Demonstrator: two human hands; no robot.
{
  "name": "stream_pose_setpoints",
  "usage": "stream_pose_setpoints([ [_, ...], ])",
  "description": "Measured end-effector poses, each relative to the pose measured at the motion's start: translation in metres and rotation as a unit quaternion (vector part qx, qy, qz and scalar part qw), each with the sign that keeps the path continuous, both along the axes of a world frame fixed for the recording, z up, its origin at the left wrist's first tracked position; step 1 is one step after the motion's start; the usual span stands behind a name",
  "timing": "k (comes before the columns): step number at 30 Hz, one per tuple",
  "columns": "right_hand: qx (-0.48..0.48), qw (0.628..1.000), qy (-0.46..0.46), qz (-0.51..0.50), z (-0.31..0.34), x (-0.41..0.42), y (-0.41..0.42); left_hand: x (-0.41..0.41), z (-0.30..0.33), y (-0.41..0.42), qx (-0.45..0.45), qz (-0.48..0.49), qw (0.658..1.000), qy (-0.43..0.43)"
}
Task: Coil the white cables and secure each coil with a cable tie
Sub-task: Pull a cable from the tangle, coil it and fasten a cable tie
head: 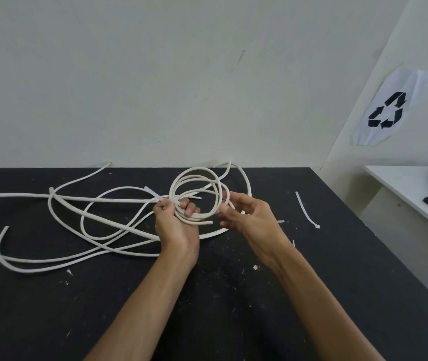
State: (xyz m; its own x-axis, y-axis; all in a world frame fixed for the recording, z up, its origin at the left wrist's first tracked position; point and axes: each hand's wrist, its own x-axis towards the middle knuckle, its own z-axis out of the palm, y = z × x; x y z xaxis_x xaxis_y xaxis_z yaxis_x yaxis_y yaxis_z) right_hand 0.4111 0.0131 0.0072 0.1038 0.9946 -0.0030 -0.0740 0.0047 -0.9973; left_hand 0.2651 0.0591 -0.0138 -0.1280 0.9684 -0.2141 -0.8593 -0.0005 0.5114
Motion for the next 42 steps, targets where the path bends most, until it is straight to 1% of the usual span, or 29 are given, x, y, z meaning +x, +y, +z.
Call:
stream_pose_setpoints([
  [2, 0.007, 1.0, -0.028, 0.009, 0.0, -0.005, -0.002, 0.005, 0.004, -0.001, 0.003, 0.017, 1.0, -0.018],
  [4, 0.009, 0.999, -0.025, 0.024, 0.003, -0.008, -0.004, 0.009, 0.008, -0.001, 0.011, 0.033, 0.999, -0.017],
  [6, 0.017, 0.999, -0.004, 0.041, 0.007, -0.011, -0.006, 0.01, 0.011, -0.001, 0.018, 0.04, 0.999, -0.01],
  [8, 0.021, 0.998, 0.037, 0.05, 0.011, -0.014, -0.008, 0.01, 0.011, 0.001, 0.023, 0.044, 0.999, -0.009],
  [10, 0.015, 0.997, 0.05, 0.059, 0.014, -0.016, -0.008, 0.009, 0.011, 0.002, 0.026, 0.047, 0.999, -0.012],
  [12, 0.006, 0.997, 0.03, 0.064, 0.015, -0.017, -0.008, 0.009, 0.011, 0.001, 0.028, 0.046, 0.999, -0.008],
  [16, -0.012, 0.999, -0.005, 0.029, 0.013, -0.017, -0.007, 0.008, 0.01, -0.004, 0.037, 0.04, 0.998, -0.003],
  [20, -0.001, 0.998, -0.057, 0.024, 0.011, -0.01, -0.006, 0.002, 0.011, -0.005, 0.058, 0.04, 0.998, 0.007],
  [25, -0.01, 0.998, -0.001, 0.059, 0.009, -0.016, -0.011, 0.004, 0.02, -0.003, 0.067, 0.058, 0.996, 0.007],
  [29, -0.041, 0.992, 0.097, 0.073, 0.012, -0.019, -0.012, 0.007, 0.023, -0.006, 0.097, 0.074, 0.991, 0.06],
  [31, -0.046, 0.99, 0.103, 0.087, 0.012, -0.018, -0.012, 0.007, 0.022, -0.006, 0.105, 0.083, 0.988, 0.082],
  [34, -0.046, 0.995, 0.066, 0.056, 0.009, -0.018, -0.008, 0.007, 0.024, -0.007, 0.121, 0.069, 0.986, 0.087],
  [37, -0.04, 0.999, 0.011, 0.009, 0.009, -0.014, -0.004, 0.003, 0.025, -0.008, 0.129, 0.028, 0.989, 0.071],
  [40, -0.024, 0.997, -0.053, -0.05, 0.014, -0.001, -0.002, -0.009, 0.025, -0.008, 0.115, -0.038, 0.992, 0.046],
  [42, -0.003, 0.993, -0.096, -0.071, 0.015, 0.009, 0.0, -0.019, 0.024, -0.007, 0.102, -0.086, 0.99, 0.044],
])
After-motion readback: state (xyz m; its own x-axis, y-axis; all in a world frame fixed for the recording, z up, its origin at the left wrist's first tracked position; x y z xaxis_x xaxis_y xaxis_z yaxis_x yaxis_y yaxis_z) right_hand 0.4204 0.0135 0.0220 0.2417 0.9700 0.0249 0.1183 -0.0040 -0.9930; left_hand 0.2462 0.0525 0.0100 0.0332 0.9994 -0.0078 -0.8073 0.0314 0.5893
